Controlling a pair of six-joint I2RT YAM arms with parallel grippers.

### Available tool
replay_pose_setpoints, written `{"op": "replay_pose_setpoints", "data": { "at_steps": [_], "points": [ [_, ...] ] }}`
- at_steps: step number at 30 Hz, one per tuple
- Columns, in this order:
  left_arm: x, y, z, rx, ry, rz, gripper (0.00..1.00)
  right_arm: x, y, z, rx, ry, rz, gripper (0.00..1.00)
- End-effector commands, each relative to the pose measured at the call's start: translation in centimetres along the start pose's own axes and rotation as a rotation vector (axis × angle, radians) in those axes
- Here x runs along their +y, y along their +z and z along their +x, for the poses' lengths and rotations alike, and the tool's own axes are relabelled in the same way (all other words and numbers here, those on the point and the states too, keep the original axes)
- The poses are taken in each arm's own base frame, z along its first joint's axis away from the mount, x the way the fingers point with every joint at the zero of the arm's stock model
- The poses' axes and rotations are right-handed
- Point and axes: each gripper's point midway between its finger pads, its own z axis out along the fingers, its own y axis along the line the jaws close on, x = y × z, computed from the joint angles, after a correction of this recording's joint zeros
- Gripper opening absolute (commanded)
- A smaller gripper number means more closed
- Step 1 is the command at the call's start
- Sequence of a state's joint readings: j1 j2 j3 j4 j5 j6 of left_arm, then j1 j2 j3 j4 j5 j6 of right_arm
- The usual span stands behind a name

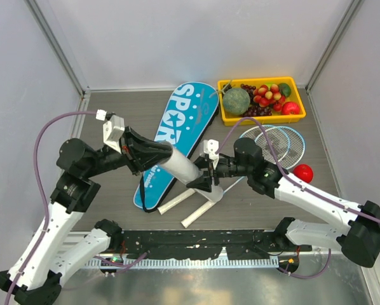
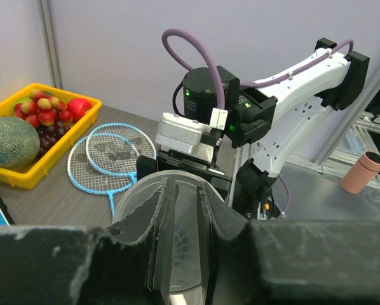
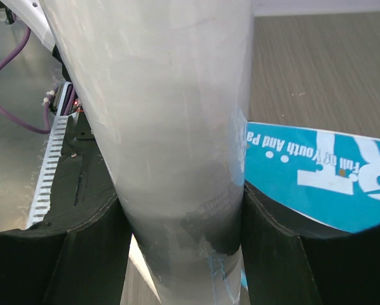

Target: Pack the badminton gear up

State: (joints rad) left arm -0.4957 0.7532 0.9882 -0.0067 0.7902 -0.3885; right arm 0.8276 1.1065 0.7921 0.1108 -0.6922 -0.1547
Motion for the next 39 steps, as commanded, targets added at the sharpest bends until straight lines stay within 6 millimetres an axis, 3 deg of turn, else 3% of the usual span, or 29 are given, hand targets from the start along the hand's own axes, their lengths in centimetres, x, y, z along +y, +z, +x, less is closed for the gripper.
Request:
{"op": "replay_pose_setpoints", "data": {
  "at_steps": [1,3,5,7,12,15,17,24,27,34,39],
  "points": [
    [-0.3,-0.8,5.0,0.263,-0.273,-0.036,0.24,1.2,-3.3,-15.4,-0.379,-0.41,0.041,0.39],
    [-0.6,-0.9,4.0,0.295,-0.279,-0.045,0.24,1.3,-3.6,-15.5,-0.38,-0.416,0.05,0.39],
    [-0.8,-1.0,1.9,0.266,-0.255,-0.074,0.27,1.3,-3.6,-15.4,-0.377,-0.402,0.052,0.39],
    [-1.2,-1.1,-0.1,0.215,-0.225,-0.093,0.37,1.4,-3.6,-15.2,-0.377,-0.362,0.046,0.39],
    [-2.7,-1.3,-5.4,0.105,-0.147,-0.092,0.41,1.7,-3.2,-14.5,-0.416,-0.272,0.028,0.39],
    [-3.1,-1.4,-6.6,0.099,-0.127,-0.095,0.41,1.3,-2.8,-14.1,-0.41,-0.231,0.029,0.39],
    [-2.6,-1.6,-6.4,0.112,-0.106,-0.127,0.45,1.2,-2.7,-14.4,-0.417,-0.2,0.038,0.39],
    [-1.3,-3.1,-4.9,0.057,-0.008,-0.207,0.81,0.2,-3.0,-16.6,-0.497,-0.024,0.087,0.41],
    [-1.3,-3.0,-3.5,0.067,-0.001,-0.181,0.88,-0.3,-3.2,-17.9,-0.561,0.055,0.103,0.41],
    [-1.0,-2.2,1.8,0.163,-0.059,-0.072,0.92,-3.2,-4.8,-20.6,-0.746,0.358,0.232,0.44],
    [-0.1,-1.6,4.5,0.192,-0.117,-0.054,0.92,-3.6,-5.1,-22.3,-0.841,0.432,0.2,0.44]
  ]
}}
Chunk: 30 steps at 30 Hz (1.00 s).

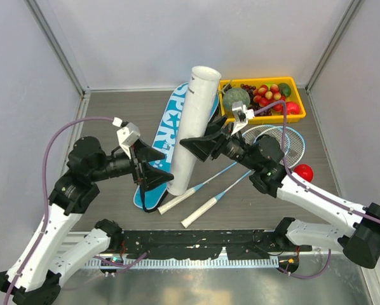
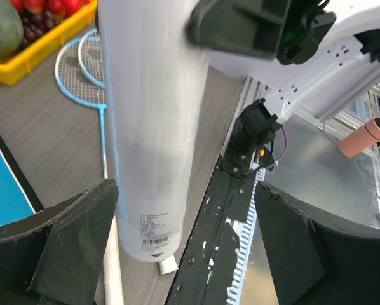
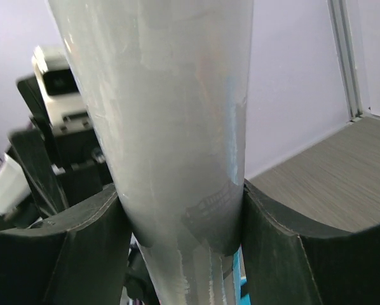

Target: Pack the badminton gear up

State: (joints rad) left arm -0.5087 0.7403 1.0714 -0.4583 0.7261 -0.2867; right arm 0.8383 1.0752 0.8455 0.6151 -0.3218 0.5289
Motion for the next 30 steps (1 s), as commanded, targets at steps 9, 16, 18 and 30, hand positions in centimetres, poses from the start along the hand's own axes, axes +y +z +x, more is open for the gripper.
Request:
{"op": "replay_pose_setpoints", "data": {
  "at_steps": [9,16,18,30],
  "points": [
    [1.3,3.4,1.7,0.032,-0.056,0.101,0.97,3.1,1.4,-6.7,-0.324,0.118,-0.152,0.46],
    [2.5,4.5,2.0,0.037,-0.055,0.08,0.94,3.1,1.4,-5.5,-0.304,0.152,-0.186,0.46],
    [2.6,4.8,2.1,0.044,-0.079,0.093,0.87,3.2,1.4,-5.4,-0.305,0.154,-0.191,0.46],
    [2.5,4.9,1.6,0.049,-0.118,0.099,0.54,1.8,0.1,-4.8,-0.32,0.081,-0.114,0.72]
  ]
}}
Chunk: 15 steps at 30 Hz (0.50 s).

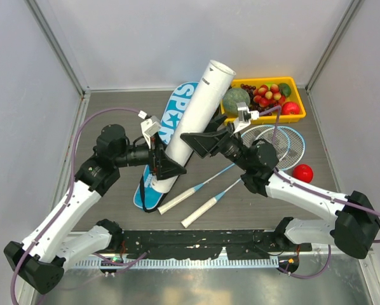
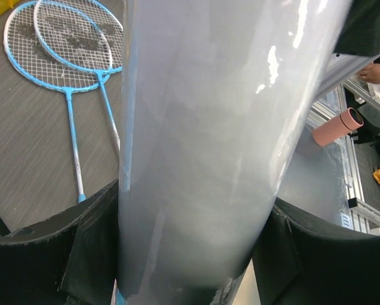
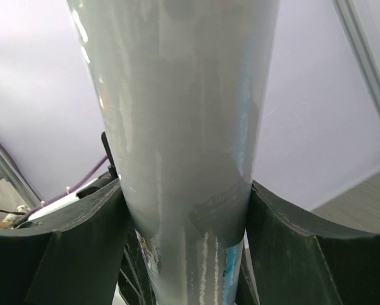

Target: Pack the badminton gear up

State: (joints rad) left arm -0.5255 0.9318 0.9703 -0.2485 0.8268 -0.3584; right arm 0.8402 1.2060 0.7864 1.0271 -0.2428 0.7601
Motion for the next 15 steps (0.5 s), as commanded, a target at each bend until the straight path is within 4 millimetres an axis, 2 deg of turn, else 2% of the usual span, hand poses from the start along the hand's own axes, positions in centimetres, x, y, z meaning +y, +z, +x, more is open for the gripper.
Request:
{"op": "replay_pose_setpoints", "data": {
  "at_steps": [1,3,5,6,7,8,11,12,13,15],
  "points": [
    [-0.5,-0.2,-1.7,-0.04,0.01,0.009,0.47,2.3,-0.8,-2.8,-0.098,-0.103,-0.053,0.75],
    [-0.5,-0.1,-1.9,-0.042,0.004,0.016,0.39,2.2,-1.0,-2.9,-0.095,-0.118,-0.039,0.79],
    [-0.8,-0.1,-2.3,-0.051,0.003,0.024,0.38,2.3,-1.1,-2.9,-0.094,-0.125,-0.04,0.84],
    [-0.7,-0.2,-2.5,-0.057,0.005,0.021,0.37,2.0,-1.1,-2.8,-0.092,-0.125,-0.033,0.94],
    [-0.7,-0.3,-2.7,-0.061,0.007,0.016,0.36,2.1,-1.2,-3.0,-0.094,-0.124,-0.031,0.99],
    [-0.5,-0.5,-3.0,-0.069,0.008,0.002,0.34,1.7,-1.3,-2.7,-0.082,-0.121,-0.011,0.96],
    [1.0,-1.4,-3.9,-0.096,-0.002,-0.071,0.3,1.1,-2.1,-2.8,-0.074,-0.13,0.034,0.95],
    [1.7,-1.9,-4.3,-0.107,-0.007,-0.098,0.29,0.2,-2.5,-2.3,-0.059,-0.131,0.074,0.96],
    [2.5,-2.5,-4.7,-0.12,-0.014,-0.133,0.29,0.2,-2.9,-2.7,-0.064,-0.135,0.084,0.96],
    [4.7,-3.9,-5.3,-0.142,-0.027,-0.231,0.28,-1.2,-3.9,-1.9,-0.026,-0.13,0.159,0.95]
  ]
}}
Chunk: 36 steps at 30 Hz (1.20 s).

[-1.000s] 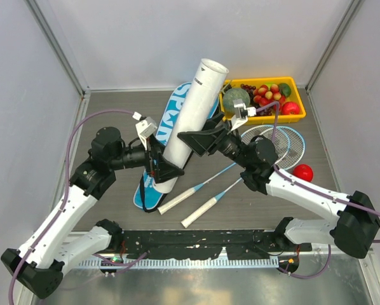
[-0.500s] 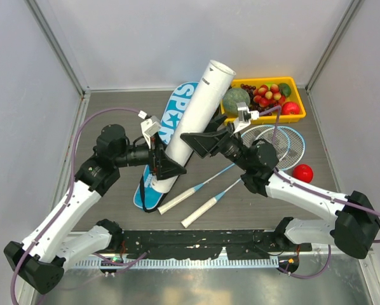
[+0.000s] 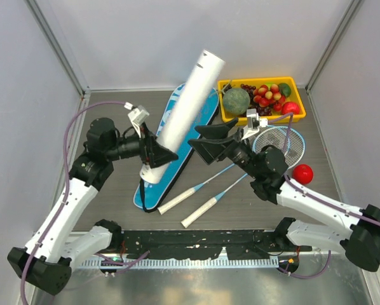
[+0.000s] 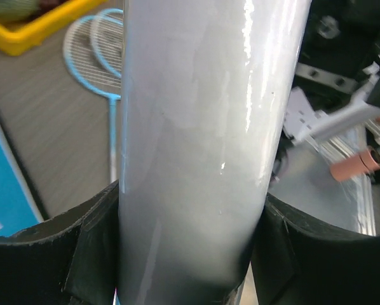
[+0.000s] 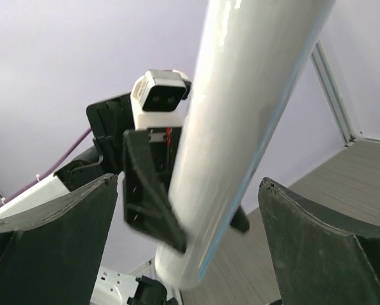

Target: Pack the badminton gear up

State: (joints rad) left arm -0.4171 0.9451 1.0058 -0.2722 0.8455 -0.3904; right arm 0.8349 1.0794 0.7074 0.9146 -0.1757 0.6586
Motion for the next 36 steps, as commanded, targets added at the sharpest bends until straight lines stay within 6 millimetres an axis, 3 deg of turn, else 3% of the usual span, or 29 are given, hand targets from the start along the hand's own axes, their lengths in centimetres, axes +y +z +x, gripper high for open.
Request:
{"op": "replay_pose_setpoints", "data": {
  "at_steps": [1,5,8,10,11,18,21,27,29,31,33,36],
  "points": [
    [4.0,-2.9,-4.0,-0.111,0.012,-0.212,0.28,-1.1,-1.7,-0.9,-0.006,-0.048,0.094,0.96],
    [10.6,-6.2,-4.7,-0.125,-0.013,-0.466,0.26,-2.0,-3.1,-0.2,0.072,-0.108,0.166,0.96],
    [18.0,-10.5,-3.8,-0.046,-0.004,-0.808,0.26,-2.5,-4.0,0.1,0.122,-0.143,0.205,0.95],
    [21.9,-13.4,-2.9,0.012,-0.019,-0.98,0.26,-3.0,-4.5,0.1,0.151,-0.166,0.245,0.95],
    [23.5,-14.4,-2.4,0.04,-0.04,-1.024,0.26,-2.9,-4.5,-0.6,0.142,-0.182,0.257,0.95],
    [31.0,-18.6,1.1,0.233,-0.092,-1.251,0.26,-7.2,-7.4,-1.8,0.164,-0.226,0.565,0.95],
    [33.2,-19.0,3.9,0.348,-0.176,-1.276,0.26,-7.2,-8.0,-1.9,0.19,-0.275,0.568,0.95],
    [35.4,-18.0,8.6,0.459,-0.313,-1.251,0.32,-10.1,-10.7,-3.3,0.212,-0.356,0.789,0.95],
    [35.6,-18.3,9.8,0.489,-0.369,-1.274,0.42,-10.6,-11.4,-3.3,0.21,-0.363,0.827,0.95],
    [35.5,-19.3,9.7,0.484,-0.391,-1.346,0.51,-10.9,-11.9,-3.0,0.21,-0.356,0.842,0.95],
    [35.2,-19.3,9.2,0.449,-0.386,-1.359,0.72,-11.2,-12.6,-2.5,0.212,-0.345,0.851,0.96],
    [34.0,-20.2,7.7,0.42,-0.383,-1.401,0.85,-11.7,-14.0,-2.3,0.187,-0.314,0.898,0.96]
  ]
}}
